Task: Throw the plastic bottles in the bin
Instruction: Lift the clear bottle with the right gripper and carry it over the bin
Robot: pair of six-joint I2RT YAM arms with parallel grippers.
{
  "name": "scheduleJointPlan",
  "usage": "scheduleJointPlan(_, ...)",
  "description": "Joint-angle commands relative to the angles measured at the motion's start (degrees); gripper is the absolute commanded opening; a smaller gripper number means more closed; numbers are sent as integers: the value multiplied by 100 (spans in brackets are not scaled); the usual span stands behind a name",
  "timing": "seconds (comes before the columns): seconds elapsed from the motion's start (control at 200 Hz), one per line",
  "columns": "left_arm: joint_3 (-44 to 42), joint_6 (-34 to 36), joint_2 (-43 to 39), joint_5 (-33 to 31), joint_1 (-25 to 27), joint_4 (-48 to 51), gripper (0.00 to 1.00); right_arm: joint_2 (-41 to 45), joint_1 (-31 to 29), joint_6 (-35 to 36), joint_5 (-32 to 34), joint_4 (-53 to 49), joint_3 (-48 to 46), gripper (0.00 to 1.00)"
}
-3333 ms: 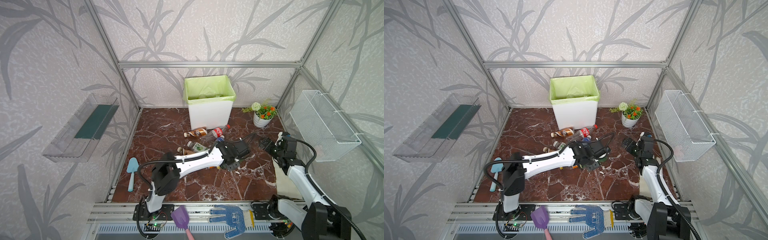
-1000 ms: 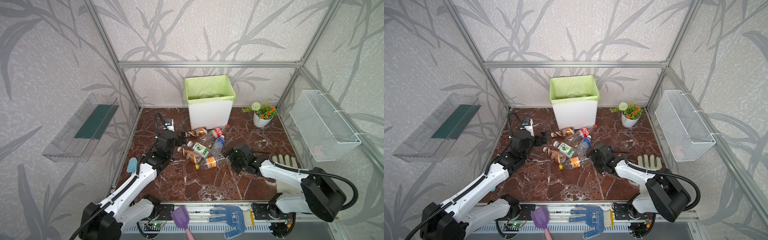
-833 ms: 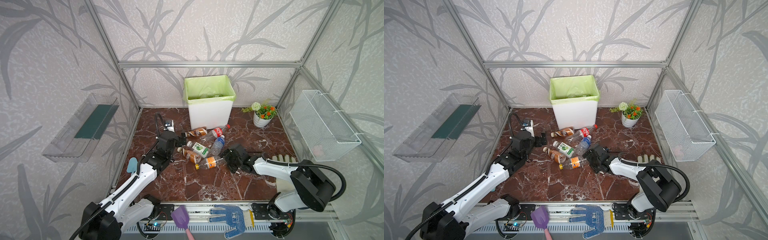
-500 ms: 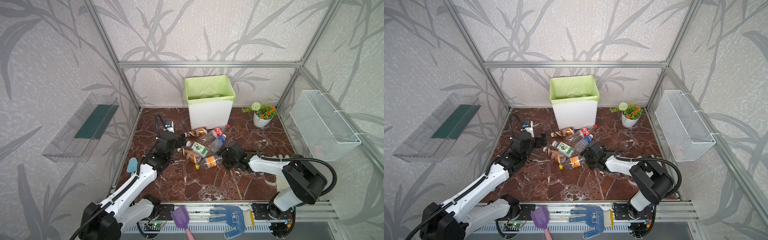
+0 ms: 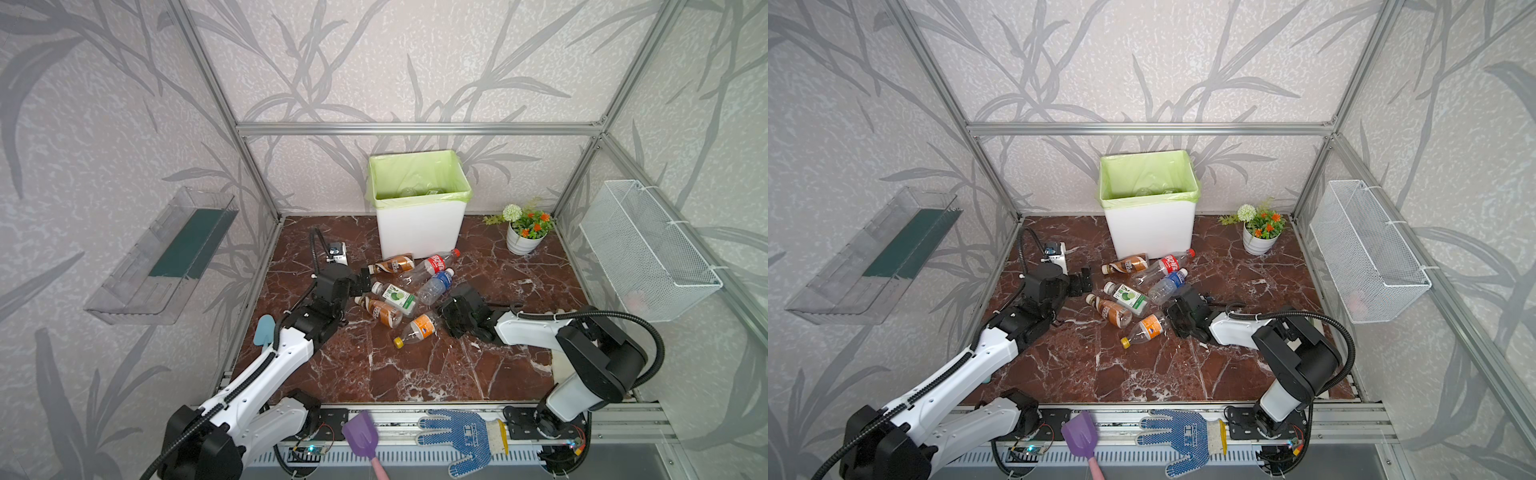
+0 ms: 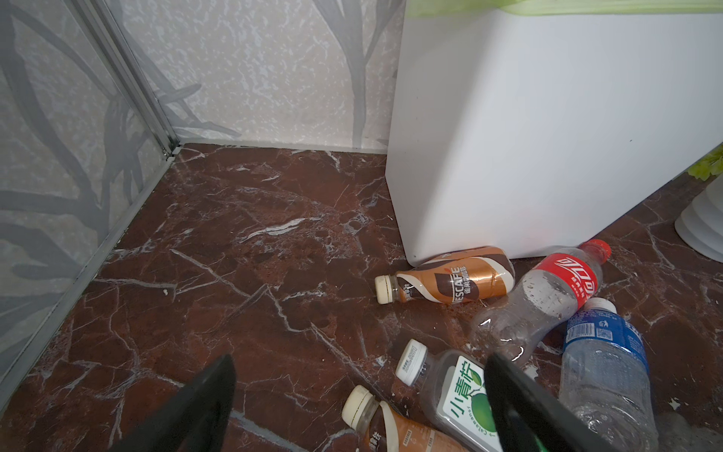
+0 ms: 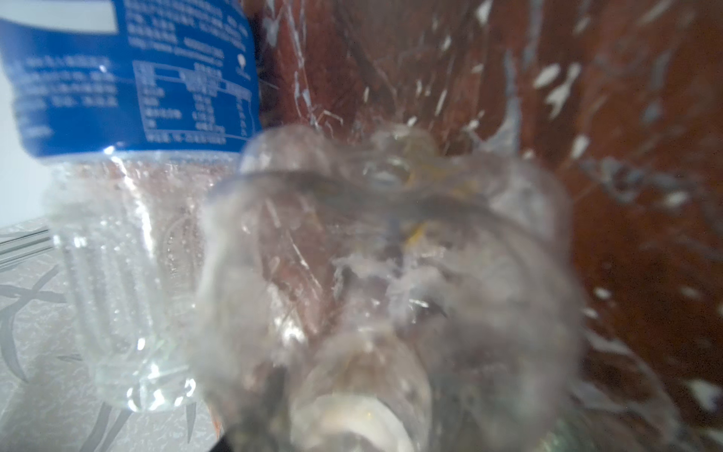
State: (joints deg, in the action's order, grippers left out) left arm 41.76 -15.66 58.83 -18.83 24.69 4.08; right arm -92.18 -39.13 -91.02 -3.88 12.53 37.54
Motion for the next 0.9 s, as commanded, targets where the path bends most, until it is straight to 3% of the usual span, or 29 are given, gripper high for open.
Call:
scheduleJointPlan(0.0, -42, -137, -47, -60, -28, 67, 99, 53, 102, 95, 189, -657, -247, 49)
scheduleJointPlan(0.275, -41, -191, -20, -51, -25, 76, 99, 729, 233, 713, 588, -1090, -191, 43)
scheduleJointPlan(0.455, -38, -235, 11, -43, -34, 69, 99, 1401, 314, 1556, 1053, -1706, 171, 43)
scheduleJointPlan(0.575, -41, -253, 45, -55, -34, 36, 99, 1913, 384, 2375, 1787, -1836, 650, 43)
scheduleJointPlan(0.73, -28, -313, 170, -80, -47, 0, 99, 2397, 666, 4335, 2398, -1657, 1680, 42)
scheduleJointPlan(0.895, 43, -424, 425, -34, -64, 44, 99, 2573, 1395, 5944, 2296, -872, 3054, 43)
